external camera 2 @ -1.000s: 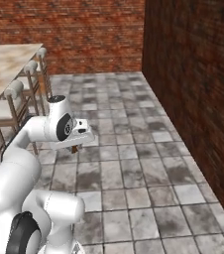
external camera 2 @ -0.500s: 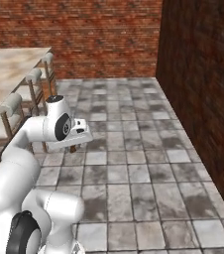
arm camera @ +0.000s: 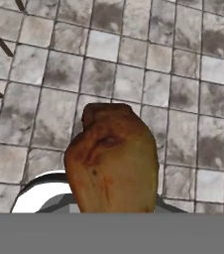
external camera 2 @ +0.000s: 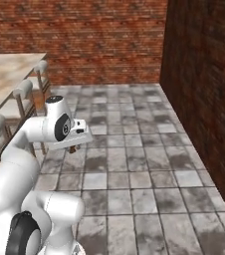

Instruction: Take the chicken drumsticks from the pan and place one on each plate on the dining counter.

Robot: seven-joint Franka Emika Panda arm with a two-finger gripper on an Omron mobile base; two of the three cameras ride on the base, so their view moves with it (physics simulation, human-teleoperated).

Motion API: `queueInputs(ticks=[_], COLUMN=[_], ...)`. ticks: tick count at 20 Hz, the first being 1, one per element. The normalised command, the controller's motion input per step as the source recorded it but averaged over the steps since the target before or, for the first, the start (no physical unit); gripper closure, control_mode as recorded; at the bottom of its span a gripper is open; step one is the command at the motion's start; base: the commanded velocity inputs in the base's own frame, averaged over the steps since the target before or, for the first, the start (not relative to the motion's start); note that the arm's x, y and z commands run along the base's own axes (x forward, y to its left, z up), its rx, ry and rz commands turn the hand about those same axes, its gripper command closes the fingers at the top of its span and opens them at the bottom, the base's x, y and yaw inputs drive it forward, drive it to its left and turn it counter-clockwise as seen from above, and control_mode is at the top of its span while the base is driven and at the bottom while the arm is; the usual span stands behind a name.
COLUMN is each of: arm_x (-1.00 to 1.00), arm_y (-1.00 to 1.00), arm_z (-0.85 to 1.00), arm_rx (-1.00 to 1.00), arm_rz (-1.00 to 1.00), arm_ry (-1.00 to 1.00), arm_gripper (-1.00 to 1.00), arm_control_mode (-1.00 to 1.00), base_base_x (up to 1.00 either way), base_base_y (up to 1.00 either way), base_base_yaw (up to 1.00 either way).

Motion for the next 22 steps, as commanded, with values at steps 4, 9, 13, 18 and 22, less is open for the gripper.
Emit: queueInputs(ticks=[4, 9, 13, 18, 22], arm_x=[0.0, 0.0, 0.0, 0.0, 0.0], arm_y=[0.0, 0.0, 0.0, 0.0, 0.0], arm_z=[0.0, 0.0, 0.0, 0.0, 0.0], arm_rx=[0.0, 0.0, 0.0, 0.0, 0.0], arm_rz=[0.0, 0.0, 0.0, 0.0, 0.0], arm_ry=[0.0, 0.0, 0.0, 0.0, 0.0], arm_gripper=[1.0, 1.0, 1.0, 1.0, 1.0], arm_control_mode=[1.0, 1.0, 1.0, 1.0, 1.0], base_base_x=[1.0, 1.0, 1.0, 1.0, 1.0], base_base_y=[0.06, 0.08, 0.09, 0.13, 0.13], base_base_yaw=[0.0, 0.0, 0.0, 0.0, 0.06])
